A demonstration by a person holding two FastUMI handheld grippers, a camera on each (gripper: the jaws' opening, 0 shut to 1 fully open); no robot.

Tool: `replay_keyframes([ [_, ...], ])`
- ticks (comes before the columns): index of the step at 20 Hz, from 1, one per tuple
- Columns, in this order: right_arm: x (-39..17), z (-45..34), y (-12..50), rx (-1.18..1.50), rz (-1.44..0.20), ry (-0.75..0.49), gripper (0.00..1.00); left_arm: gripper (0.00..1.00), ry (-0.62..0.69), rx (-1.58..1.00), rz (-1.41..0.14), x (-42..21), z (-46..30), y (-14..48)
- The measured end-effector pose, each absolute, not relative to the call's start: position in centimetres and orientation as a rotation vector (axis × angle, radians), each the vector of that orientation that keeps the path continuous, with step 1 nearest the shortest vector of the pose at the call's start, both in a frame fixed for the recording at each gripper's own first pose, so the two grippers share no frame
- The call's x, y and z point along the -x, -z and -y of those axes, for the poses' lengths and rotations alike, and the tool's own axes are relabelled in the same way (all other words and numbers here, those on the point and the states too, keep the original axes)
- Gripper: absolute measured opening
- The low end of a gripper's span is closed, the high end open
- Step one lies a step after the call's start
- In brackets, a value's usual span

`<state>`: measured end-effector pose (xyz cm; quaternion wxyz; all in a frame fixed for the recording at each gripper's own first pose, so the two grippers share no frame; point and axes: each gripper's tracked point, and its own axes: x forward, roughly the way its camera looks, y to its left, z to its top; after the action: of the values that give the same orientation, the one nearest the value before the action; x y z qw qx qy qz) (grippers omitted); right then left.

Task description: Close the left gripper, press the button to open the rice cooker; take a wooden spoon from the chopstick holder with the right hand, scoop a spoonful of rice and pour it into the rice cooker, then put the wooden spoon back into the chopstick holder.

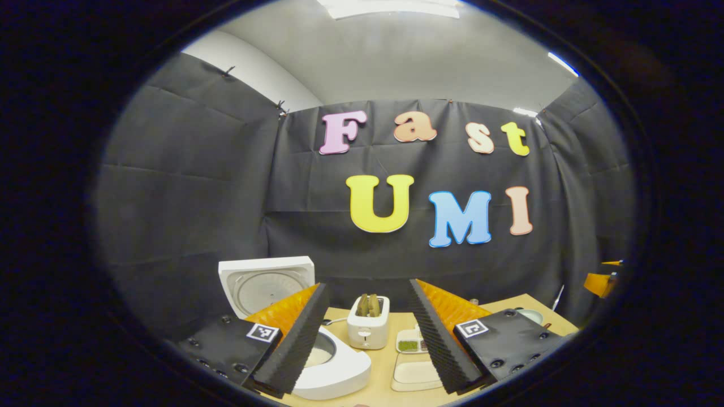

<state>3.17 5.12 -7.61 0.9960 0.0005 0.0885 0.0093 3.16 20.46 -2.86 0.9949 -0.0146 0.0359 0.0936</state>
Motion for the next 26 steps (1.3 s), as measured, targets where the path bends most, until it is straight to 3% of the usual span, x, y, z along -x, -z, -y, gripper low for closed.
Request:
replay_keyframes([
  [10, -6.1, -1.6, 17.5, -0.037, -0.388, 0.055, 0.99, 0.98, -0.089, 0.08, -0.176, -2.3, -15.6, 6.6],
  [22, -10.9, -0.1, 31.7, -0.246, -0.689, 0.117, 0.99, 0.98, -0.18, 0.034, -0.211, -2.2, -14.6, 7.4],
  [23, -11.3, -0.1, 32.3, -0.257, -0.705, 0.122, 0.94, 0.92, -0.213, 0.026, -0.22, -1.9, -15.2, 7.6],
  [26, -12.3, -0.2, 33.3, -0.27, -0.72, 0.104, 0.76, 0.92, -0.257, 0.038, -0.23, -1.9, -16.2, 8.0],
])
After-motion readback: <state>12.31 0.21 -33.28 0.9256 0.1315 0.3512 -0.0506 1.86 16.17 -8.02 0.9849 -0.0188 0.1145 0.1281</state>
